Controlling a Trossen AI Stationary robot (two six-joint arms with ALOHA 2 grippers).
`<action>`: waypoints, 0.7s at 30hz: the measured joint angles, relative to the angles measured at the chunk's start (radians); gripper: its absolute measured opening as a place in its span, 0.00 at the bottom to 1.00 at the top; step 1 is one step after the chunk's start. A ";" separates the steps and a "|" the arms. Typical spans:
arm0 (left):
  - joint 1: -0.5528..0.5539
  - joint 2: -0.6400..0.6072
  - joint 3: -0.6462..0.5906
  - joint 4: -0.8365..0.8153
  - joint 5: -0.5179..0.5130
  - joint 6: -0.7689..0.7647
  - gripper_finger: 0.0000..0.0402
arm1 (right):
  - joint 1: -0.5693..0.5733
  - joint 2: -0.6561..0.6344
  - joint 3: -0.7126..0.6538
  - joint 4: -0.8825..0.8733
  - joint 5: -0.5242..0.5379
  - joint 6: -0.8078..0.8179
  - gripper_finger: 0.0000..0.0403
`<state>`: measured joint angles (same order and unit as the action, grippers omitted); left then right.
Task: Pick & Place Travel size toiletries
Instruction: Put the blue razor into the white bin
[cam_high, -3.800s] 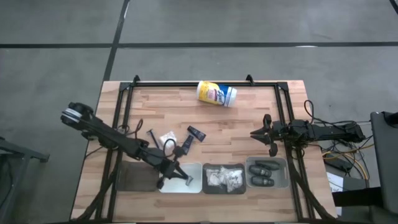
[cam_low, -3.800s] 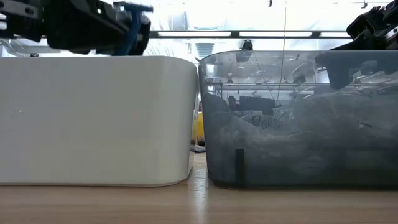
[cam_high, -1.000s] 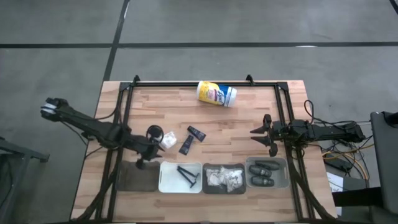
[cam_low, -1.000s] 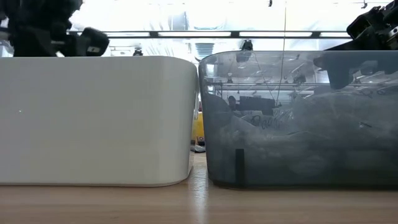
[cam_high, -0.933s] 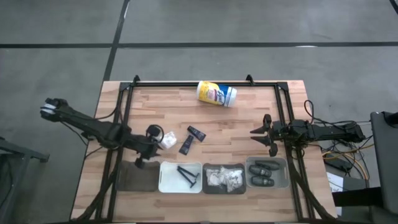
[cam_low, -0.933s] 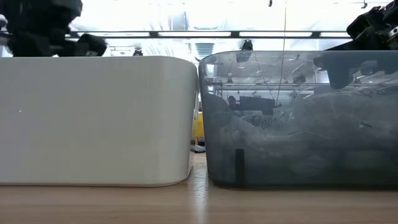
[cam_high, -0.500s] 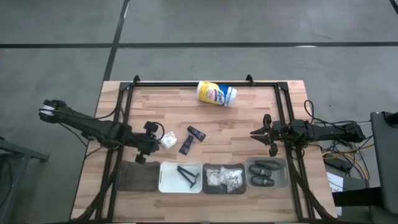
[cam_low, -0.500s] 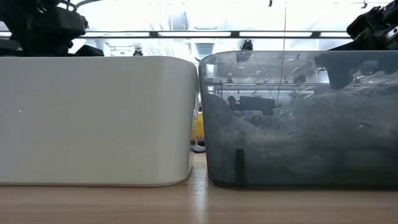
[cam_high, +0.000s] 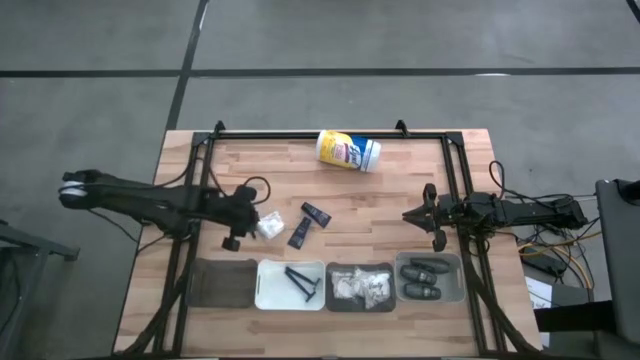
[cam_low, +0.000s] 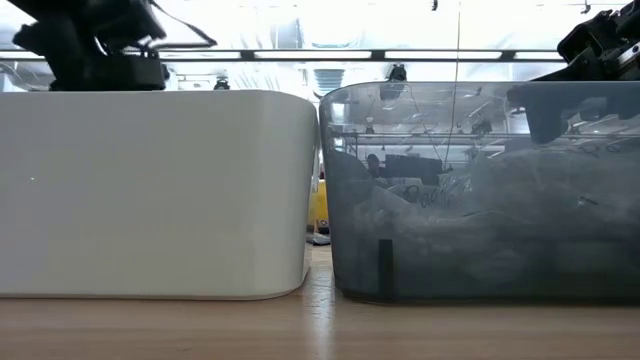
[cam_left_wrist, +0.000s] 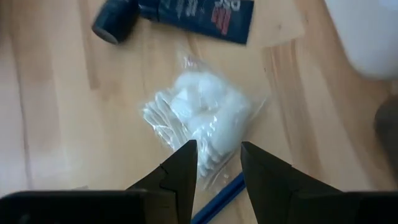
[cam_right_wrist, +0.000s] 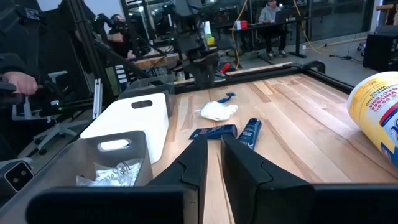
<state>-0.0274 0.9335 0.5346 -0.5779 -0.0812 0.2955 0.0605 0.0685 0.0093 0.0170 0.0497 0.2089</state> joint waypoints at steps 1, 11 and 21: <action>0.012 0.011 0.000 -0.006 0.005 0.034 0.32 | 0.000 0.000 0.000 0.000 0.000 0.000 0.11; 0.036 0.114 0.008 -0.147 -0.043 0.333 0.32 | 0.000 0.000 0.000 0.000 0.000 0.000 0.20; 0.036 0.188 0.000 -0.132 -0.056 0.374 0.32 | 0.000 0.000 0.000 0.000 0.000 0.000 0.27</action>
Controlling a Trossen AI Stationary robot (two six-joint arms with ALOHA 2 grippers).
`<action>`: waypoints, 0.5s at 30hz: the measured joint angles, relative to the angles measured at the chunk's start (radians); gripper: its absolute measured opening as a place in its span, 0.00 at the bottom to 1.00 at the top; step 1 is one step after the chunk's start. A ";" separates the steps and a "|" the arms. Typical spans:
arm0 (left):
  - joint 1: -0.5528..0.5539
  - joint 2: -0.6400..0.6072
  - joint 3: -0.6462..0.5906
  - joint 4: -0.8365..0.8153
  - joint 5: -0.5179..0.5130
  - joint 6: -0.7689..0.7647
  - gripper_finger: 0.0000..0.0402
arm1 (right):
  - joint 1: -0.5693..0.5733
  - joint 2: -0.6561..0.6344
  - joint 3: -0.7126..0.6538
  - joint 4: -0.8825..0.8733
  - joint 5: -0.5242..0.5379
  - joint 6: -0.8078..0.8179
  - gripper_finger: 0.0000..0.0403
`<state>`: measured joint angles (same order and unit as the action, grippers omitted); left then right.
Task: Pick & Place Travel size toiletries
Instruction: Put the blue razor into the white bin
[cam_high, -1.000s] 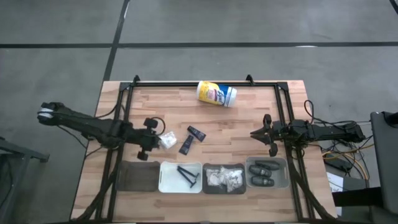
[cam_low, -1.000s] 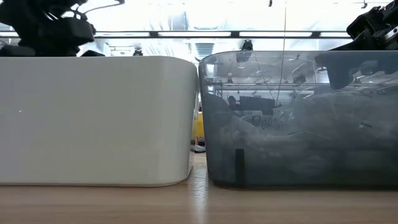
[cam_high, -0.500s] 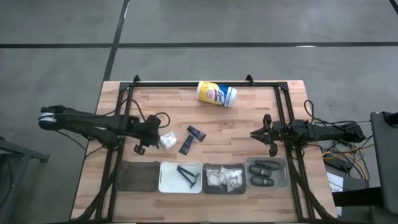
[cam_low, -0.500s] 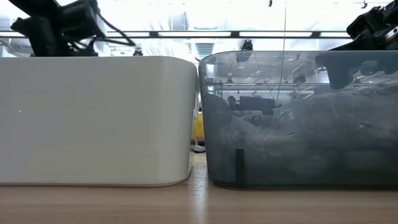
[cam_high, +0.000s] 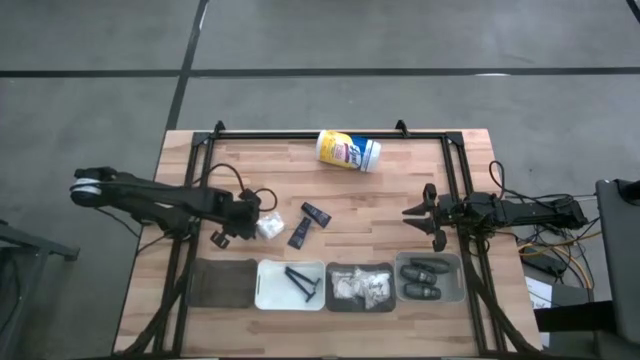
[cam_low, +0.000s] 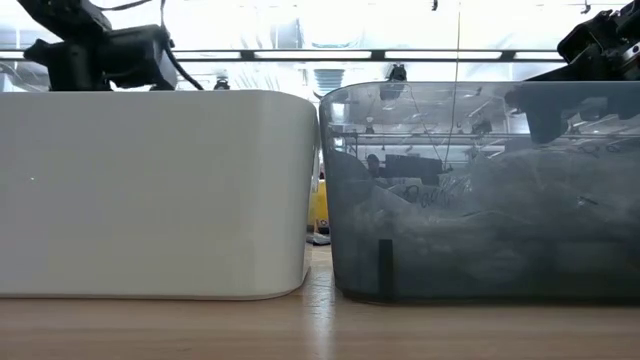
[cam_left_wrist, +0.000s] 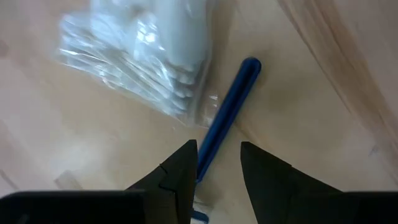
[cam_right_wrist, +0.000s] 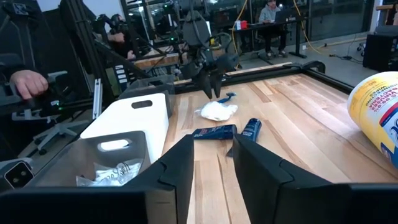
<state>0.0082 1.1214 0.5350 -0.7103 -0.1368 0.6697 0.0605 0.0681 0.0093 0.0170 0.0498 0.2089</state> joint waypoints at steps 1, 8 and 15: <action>0.000 0.009 0.000 0.001 0.000 0.000 0.32 | 0.000 0.000 0.000 0.000 0.000 0.000 0.28; 0.000 0.072 0.000 0.037 -0.028 0.002 0.32 | 0.000 0.000 0.000 0.000 0.000 0.000 0.33; 0.000 0.132 0.000 0.064 -0.038 0.002 0.32 | 0.000 0.000 0.000 0.000 0.000 0.000 0.37</action>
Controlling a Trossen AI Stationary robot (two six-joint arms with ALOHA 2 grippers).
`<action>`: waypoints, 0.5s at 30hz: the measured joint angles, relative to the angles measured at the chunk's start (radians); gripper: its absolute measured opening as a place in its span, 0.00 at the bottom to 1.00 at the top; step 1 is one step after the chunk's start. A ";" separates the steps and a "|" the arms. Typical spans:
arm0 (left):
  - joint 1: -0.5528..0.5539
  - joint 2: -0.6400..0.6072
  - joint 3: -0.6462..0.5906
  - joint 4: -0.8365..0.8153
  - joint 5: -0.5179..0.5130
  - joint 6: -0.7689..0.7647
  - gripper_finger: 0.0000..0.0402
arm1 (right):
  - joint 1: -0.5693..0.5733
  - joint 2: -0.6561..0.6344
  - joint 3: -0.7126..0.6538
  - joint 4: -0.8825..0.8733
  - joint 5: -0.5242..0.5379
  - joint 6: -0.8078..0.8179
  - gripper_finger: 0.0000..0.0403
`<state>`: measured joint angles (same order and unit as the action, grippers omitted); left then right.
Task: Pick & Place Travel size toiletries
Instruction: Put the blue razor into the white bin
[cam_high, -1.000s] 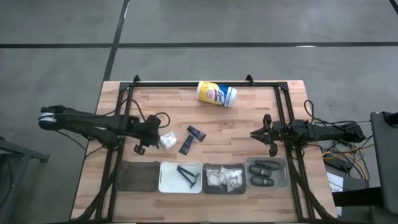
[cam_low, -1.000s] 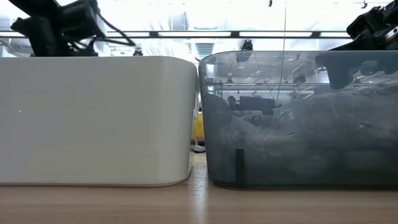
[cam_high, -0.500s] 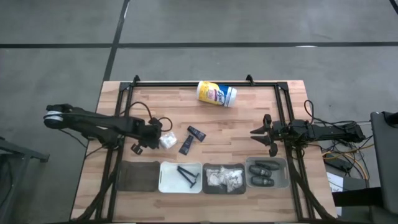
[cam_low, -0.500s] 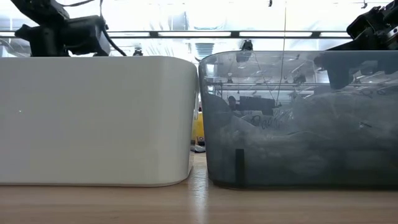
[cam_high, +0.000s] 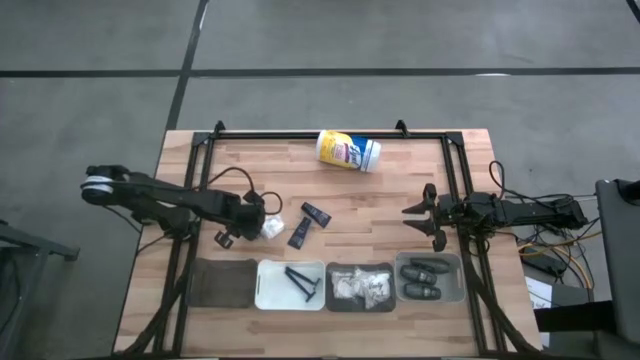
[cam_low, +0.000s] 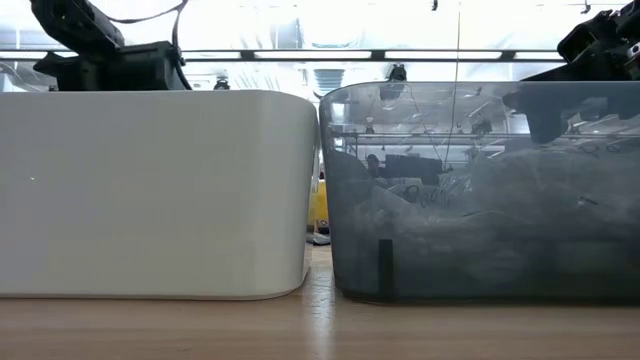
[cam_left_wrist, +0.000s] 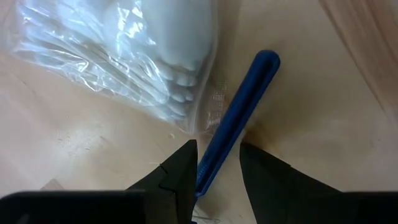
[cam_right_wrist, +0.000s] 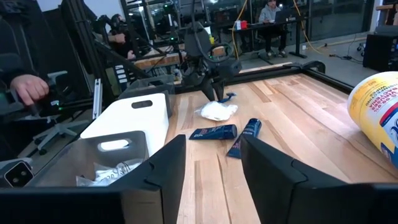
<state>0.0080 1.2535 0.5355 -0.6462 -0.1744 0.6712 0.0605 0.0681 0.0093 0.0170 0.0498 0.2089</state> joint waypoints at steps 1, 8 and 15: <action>-0.001 0.007 0.001 0.000 -0.001 0.000 0.32 | 0.000 0.000 0.000 0.000 0.000 0.000 0.38; -0.001 0.031 0.002 0.004 0.000 0.000 0.31 | 0.000 0.000 0.000 0.000 0.000 0.000 0.42; -0.001 0.032 0.000 0.003 0.002 -0.001 0.26 | 0.000 0.000 0.000 0.000 0.000 0.000 0.46</action>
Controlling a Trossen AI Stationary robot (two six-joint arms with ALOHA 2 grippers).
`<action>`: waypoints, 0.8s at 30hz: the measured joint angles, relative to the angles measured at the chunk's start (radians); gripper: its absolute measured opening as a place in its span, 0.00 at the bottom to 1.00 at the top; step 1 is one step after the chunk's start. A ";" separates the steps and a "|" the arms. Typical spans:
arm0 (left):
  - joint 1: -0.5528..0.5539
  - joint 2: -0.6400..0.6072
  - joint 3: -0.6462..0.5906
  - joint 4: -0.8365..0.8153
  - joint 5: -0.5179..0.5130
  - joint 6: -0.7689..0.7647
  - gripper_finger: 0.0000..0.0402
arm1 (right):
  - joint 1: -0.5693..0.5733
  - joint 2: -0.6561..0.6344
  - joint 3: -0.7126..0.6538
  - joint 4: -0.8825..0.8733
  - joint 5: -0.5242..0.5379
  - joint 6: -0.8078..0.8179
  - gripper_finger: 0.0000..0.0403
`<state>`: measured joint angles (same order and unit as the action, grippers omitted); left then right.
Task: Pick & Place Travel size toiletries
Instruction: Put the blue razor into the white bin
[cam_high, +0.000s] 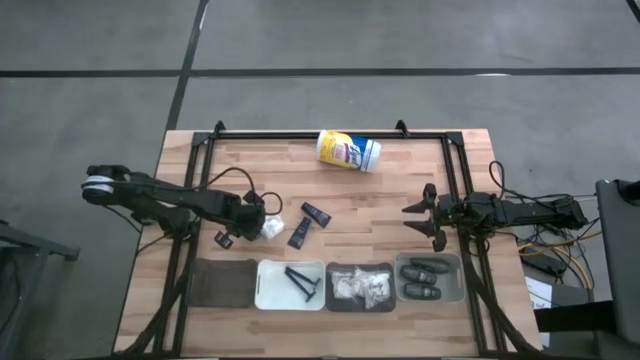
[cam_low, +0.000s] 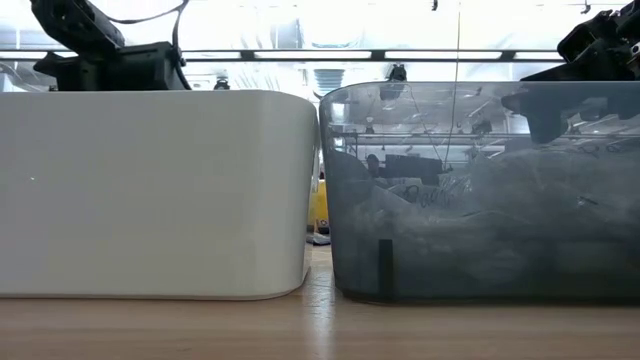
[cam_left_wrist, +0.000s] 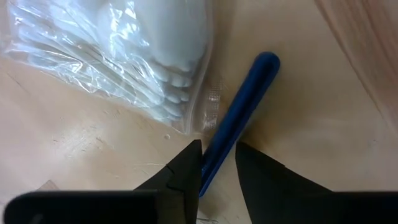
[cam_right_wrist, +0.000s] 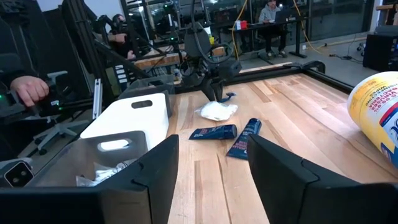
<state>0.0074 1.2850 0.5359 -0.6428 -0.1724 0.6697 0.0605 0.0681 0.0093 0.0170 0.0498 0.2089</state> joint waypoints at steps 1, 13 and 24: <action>0.000 0.000 0.000 -0.001 0.001 -0.002 0.24 | 0.000 0.000 0.000 0.000 0.000 0.000 0.47; 0.001 -0.005 0.013 -0.023 0.023 -0.050 0.08 | 0.000 0.000 0.000 0.000 0.000 0.000 0.49; 0.001 -0.130 0.034 -0.020 0.021 -0.097 0.10 | 0.000 0.000 0.000 0.000 0.000 0.000 0.42</action>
<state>0.0086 1.1546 0.5698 -0.6626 -0.1514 0.5731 0.0605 0.0681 0.0093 0.0170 0.0498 0.2089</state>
